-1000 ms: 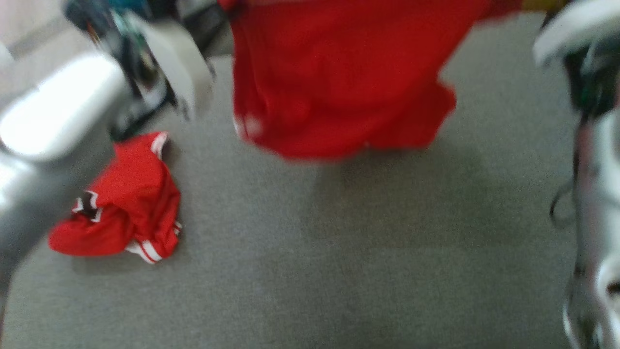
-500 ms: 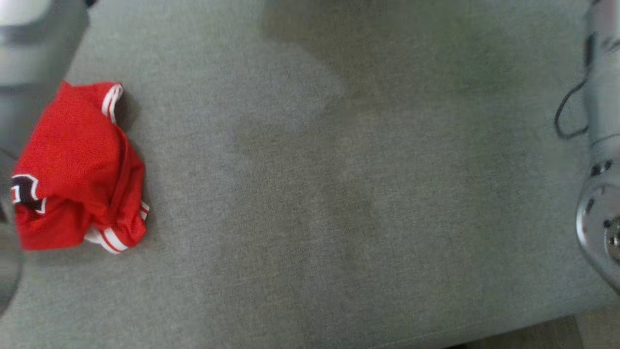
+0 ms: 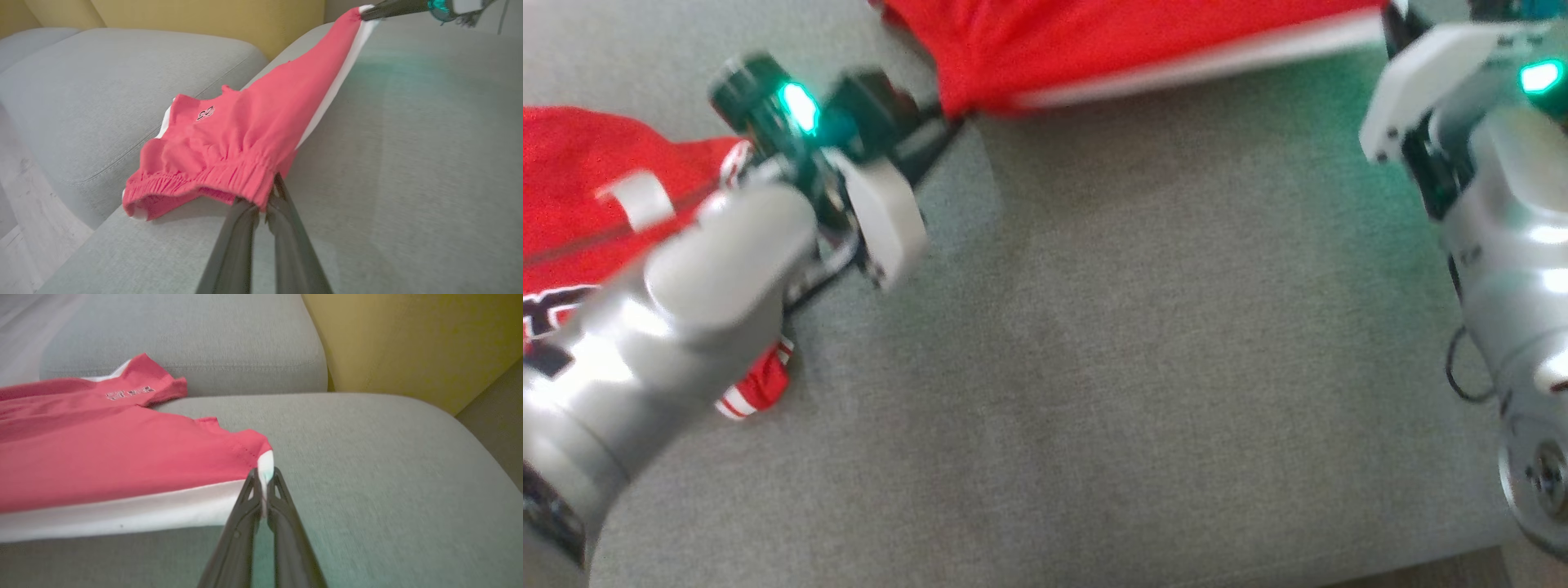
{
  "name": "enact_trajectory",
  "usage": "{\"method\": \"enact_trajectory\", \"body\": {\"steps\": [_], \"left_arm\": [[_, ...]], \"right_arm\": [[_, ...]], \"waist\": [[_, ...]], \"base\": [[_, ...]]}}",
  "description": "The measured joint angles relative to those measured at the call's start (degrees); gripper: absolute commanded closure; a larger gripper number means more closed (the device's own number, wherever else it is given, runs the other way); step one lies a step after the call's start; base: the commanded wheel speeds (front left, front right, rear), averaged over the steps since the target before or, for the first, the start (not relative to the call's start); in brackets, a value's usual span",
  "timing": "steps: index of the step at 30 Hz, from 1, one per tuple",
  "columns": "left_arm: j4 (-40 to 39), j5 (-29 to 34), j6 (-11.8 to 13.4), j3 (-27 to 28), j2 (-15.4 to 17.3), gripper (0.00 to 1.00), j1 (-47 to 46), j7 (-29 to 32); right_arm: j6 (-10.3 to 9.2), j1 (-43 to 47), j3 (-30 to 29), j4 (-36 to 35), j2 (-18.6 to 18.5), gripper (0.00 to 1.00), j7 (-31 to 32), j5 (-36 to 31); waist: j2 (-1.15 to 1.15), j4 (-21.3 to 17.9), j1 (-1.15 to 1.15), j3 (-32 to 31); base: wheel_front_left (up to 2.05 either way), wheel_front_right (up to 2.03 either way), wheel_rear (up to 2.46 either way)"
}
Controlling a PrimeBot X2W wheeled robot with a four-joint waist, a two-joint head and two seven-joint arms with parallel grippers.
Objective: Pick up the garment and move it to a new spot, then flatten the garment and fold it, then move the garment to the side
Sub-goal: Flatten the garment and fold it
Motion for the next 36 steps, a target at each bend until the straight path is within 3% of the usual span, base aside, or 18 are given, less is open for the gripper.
{"method": "enact_trajectory", "body": {"steps": [5, 14, 25, 31, 36], "left_arm": [[-7.32, 2.63, 0.0, -0.16, 1.18, 1.0, 7.42, 1.58], [-12.49, 2.59, 0.35, -0.32, 1.67, 1.0, 16.28, 2.42], [-23.07, 1.79, 6.15, -0.49, 0.81, 1.0, 27.19, 5.9], [-25.1, 1.37, 10.18, 0.46, 0.26, 1.0, 27.51, 5.91], [-24.84, 0.97, 11.77, 2.34, -0.53, 1.0, 27.13, 5.39]], "right_arm": [[0.0, 5.05, 5.47, 0.37, -2.9, 1.0, 4.88, 6.23], [0.0, 14.52, 12.45, -3.28, -6.92, 1.0, 11.62, 17.3], [0.01, 26.11, 16.51, -15.04, -14.34, 1.0, 17.8, 27.64], [0.02, 27.64, 13.9, -20.76, -15.8, 1.0, 17.34, 29.31], [0.02, 27.18, 10.8, -22.85, -15.33, 1.0, 15.22, 28.78]], "waist": [[0.0, -0.04, -0.01, -4.21], [0.0, -1.17, -0.01, -12.01], [0.01, -2.13, -0.01, -20.4], [0.01, -1.18, 0.01, -19.05], [0.0, -0.05, 0.01, -17.0]], "base": [[0.0, 0.0, 0.0], [0.0, 0.0, 0.0], [0.0, 0.0, 0.0], [0.0, 0.0, 0.0], [0.0, 0.0, 0.0]]}}
